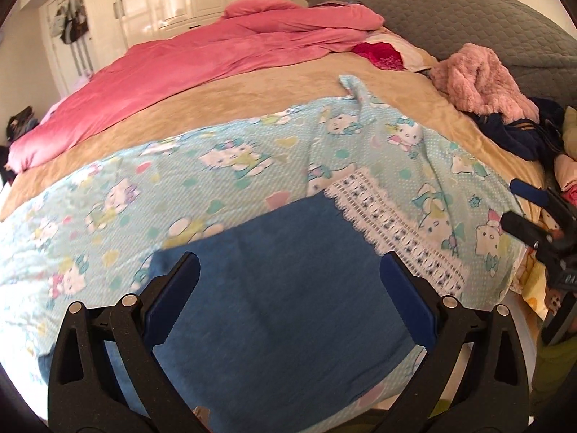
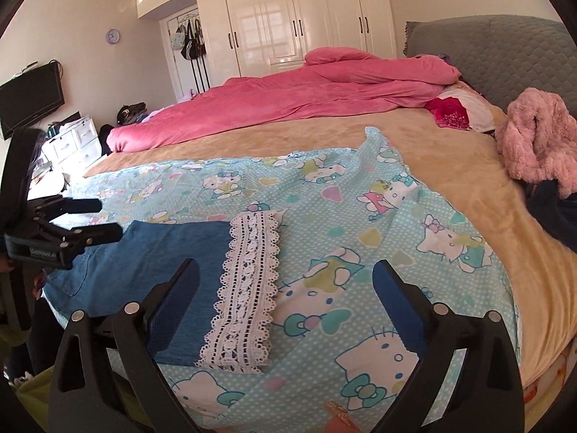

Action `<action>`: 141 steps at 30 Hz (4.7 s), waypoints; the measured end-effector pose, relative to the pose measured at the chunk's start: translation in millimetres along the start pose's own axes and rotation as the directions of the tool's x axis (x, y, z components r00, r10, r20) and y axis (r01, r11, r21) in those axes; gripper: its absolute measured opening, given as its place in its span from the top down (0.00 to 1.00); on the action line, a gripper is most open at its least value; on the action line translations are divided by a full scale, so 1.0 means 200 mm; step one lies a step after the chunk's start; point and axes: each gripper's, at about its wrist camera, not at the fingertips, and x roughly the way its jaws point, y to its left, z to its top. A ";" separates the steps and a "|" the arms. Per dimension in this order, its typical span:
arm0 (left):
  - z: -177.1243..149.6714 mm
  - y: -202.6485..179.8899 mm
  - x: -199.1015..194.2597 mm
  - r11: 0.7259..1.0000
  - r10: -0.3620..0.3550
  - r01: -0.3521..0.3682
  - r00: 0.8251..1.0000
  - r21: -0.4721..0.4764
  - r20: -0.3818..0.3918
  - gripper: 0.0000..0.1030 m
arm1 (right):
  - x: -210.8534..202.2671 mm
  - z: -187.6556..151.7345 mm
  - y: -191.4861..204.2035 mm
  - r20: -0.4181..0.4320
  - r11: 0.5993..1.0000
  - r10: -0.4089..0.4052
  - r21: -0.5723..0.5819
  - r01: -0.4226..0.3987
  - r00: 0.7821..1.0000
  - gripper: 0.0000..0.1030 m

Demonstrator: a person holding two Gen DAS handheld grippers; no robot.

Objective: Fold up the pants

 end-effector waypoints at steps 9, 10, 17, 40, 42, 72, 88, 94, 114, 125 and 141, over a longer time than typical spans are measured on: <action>0.16 -0.12 0.17 0.997 -0.046 0.047 0.999 0.068 -0.015 0.09 | 0.07 -0.07 -0.04 -0.052 1.000 0.006 0.028 -0.005 0.999 0.07; 0.17 -0.12 0.20 0.997 -0.050 0.052 0.998 0.064 -0.021 0.09 | 0.09 -0.08 -0.03 -0.066 0.999 0.016 0.030 -0.014 0.998 0.07; 0.22 -0.12 0.34 0.996 -0.066 0.070 0.995 0.062 -0.071 0.09 | 0.17 -0.16 0.03 -0.124 0.997 0.074 0.032 -0.071 0.990 0.07; 0.26 -0.02 0.71 0.990 -0.108 0.119 0.983 0.070 -0.147 0.09 | 0.35 -0.27 0.16 -0.235 0.987 0.155 0.078 -0.140 0.960 0.07; 0.24 -0.04 0.73 0.986 -0.131 0.145 0.979 0.082 -0.158 0.09 | 0.37 -0.29 0.14 -0.245 0.986 0.156 0.103 -0.134 0.957 0.07; 0.14 -0.10 0.81 0.965 -0.229 0.247 0.959 0.089 -0.169 0.88 | 0.47 -0.23 0.22 -0.265 0.970 0.235 0.131 -0.207 0.935 0.73; 0.14 0.20 0.54 0.947 -0.309 0.306 0.951 -0.097 -0.016 1.00 | 0.36 -0.03 0.50 -0.177 0.946 0.309 -0.038 -0.321 0.934 0.74; 0.08 0.41 0.43 0.932 -0.307 0.309 0.951 -0.189 0.043 1.00 | 0.36 0.04 0.76 -0.185 0.918 0.335 -0.159 -0.365 0.924 0.74; -0.53 1.25 0.13 0.767 -0.130 0.173 0.985 -0.617 0.115 0.70 | 0.58 -0.33 1.54 -0.369 0.745 0.254 -0.515 -0.425 0.894 0.70; -0.49 1.18 0.16 0.733 -0.260 0.305 0.952 -0.609 0.164 0.51 | 0.45 -0.31 1.46 -0.384 0.717 0.385 -0.447 -0.534 0.839 0.41; -0.40 1.08 0.14 0.805 -0.161 0.197 0.980 -0.560 0.114 0.92 | 0.46 -0.35 1.18 -0.379 0.805 0.313 -0.380 -0.455 0.871 0.37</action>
